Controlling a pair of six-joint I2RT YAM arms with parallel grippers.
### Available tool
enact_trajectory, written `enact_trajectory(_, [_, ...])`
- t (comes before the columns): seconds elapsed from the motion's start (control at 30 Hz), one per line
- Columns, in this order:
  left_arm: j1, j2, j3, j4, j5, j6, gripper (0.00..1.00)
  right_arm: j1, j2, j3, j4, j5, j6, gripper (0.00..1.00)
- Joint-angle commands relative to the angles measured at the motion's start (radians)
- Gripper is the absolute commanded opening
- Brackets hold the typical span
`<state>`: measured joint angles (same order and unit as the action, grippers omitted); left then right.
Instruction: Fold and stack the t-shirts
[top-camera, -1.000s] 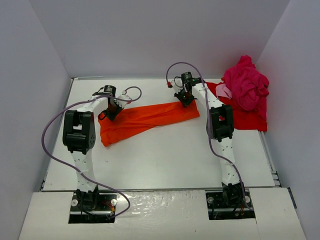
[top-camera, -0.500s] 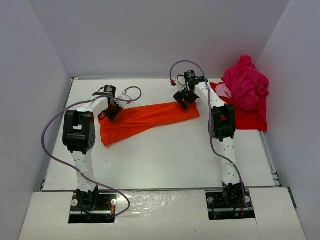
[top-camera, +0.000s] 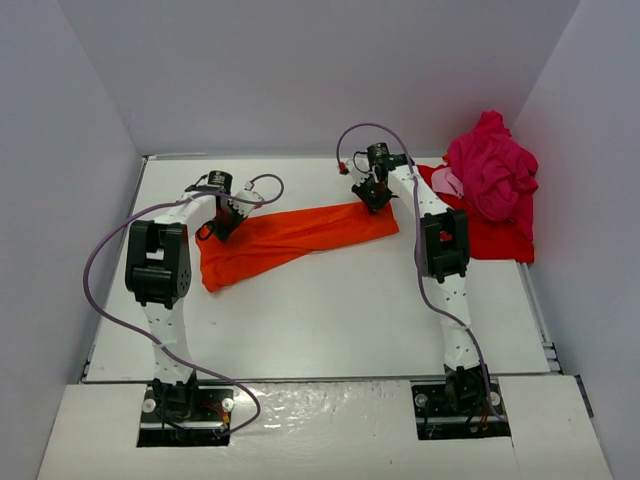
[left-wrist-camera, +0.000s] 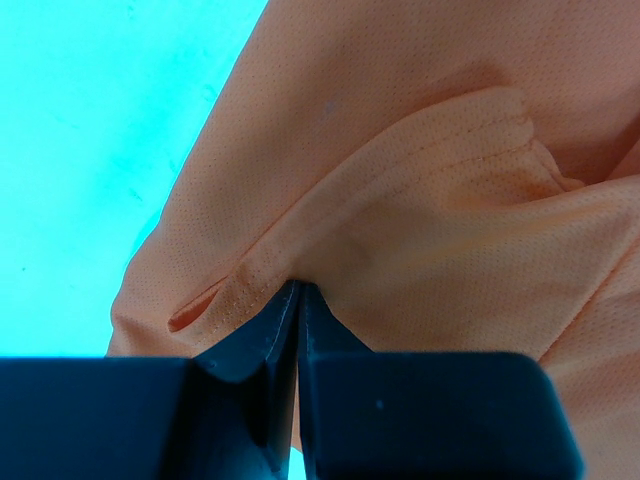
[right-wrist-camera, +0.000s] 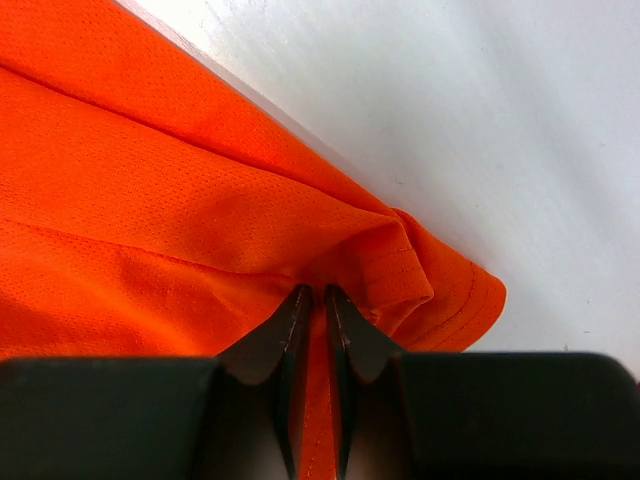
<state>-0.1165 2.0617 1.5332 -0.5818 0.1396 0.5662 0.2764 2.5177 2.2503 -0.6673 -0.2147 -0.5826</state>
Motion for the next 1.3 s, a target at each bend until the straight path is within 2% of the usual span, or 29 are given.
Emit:
enact_trajectory(0.0, [0.008,-0.012,0.003,0.005,-0.023,0.015,0.00,-0.001,0.012,0.015,-0.032,-0.034,-0.026,0.01])
enact_trajectory(0.2, [0.006,-0.005,0.011,0.000,-0.020,0.011,0.00,-0.019,-0.005,0.017,-0.031,-0.032,-0.010,0.00])
enact_trajectory(0.23, [0.005,-0.008,0.007,0.000,-0.019,0.011,0.00,-0.018,-0.012,0.022,-0.031,-0.013,-0.004,0.07])
enact_trajectory(0.27, [0.004,-0.012,0.003,0.001,-0.018,0.012,0.00,-0.017,-0.020,0.025,-0.031,0.008,0.002,0.18])
enact_trajectory(0.3, [0.003,-0.021,-0.002,0.008,-0.018,0.014,0.00,-0.017,-0.038,0.020,-0.034,0.032,0.004,0.55])
enact_trajectory(0.33, [0.003,-0.032,-0.010,0.015,-0.016,0.015,0.00,-0.016,-0.061,0.005,-0.031,0.040,0.002,0.72])
enact_trajectory(0.37, [0.004,-0.041,-0.017,0.019,-0.013,0.015,0.00,-0.016,-0.082,-0.006,-0.030,0.044,0.001,0.84])
enact_trajectory(0.5, [0.001,-0.063,-0.038,0.029,0.002,0.009,0.00,-0.013,-0.131,-0.026,-0.031,0.017,-0.007,0.89])
enact_trajectory(0.6, [-0.003,-0.066,-0.052,0.034,0.002,0.010,0.00,-0.017,-0.121,-0.021,-0.032,-0.008,-0.019,0.89])
enact_trajectory(0.7, [-0.013,-0.075,-0.074,0.045,-0.005,0.015,0.00,-0.019,-0.085,0.003,-0.038,-0.072,-0.042,0.79])
enact_trajectory(0.77, [-0.020,-0.090,-0.092,0.055,-0.009,0.018,0.00,-0.017,-0.037,0.041,-0.046,-0.103,-0.052,0.55])
enact_trajectory(0.83, [-0.023,-0.095,-0.109,0.061,-0.011,0.025,0.00,-0.010,0.017,0.075,-0.080,-0.110,-0.060,0.40])
enact_trajectory(0.9, [-0.023,-0.097,-0.118,0.065,-0.015,0.035,0.00,-0.005,0.047,0.104,-0.109,-0.112,-0.064,0.15])
enact_trajectory(0.93, [-0.023,-0.097,-0.120,0.065,-0.020,0.038,0.00,-0.005,0.050,0.106,-0.110,-0.112,-0.066,0.14])
enact_trajectory(1.0, [-0.023,-0.087,-0.125,0.072,-0.033,0.044,0.00,-0.006,0.040,0.067,-0.106,-0.098,-0.062,0.01])
enact_trajectory(1.1, [-0.024,-0.078,-0.134,0.077,-0.031,0.053,0.00,-0.018,0.007,0.011,-0.090,-0.078,-0.050,0.00])
enact_trajectory(1.17, [-0.025,-0.078,-0.139,0.082,-0.029,0.054,0.00,-0.022,-0.018,-0.019,-0.055,-0.023,-0.021,0.10])
enact_trajectory(1.23, [-0.026,-0.078,-0.141,0.085,-0.026,0.053,0.00,-0.023,-0.026,-0.026,-0.015,0.032,-0.007,0.00])
enact_trajectory(1.27, [-0.026,-0.078,-0.142,0.087,-0.024,0.053,0.00,-0.022,-0.025,-0.016,-0.009,0.051,0.001,0.00])
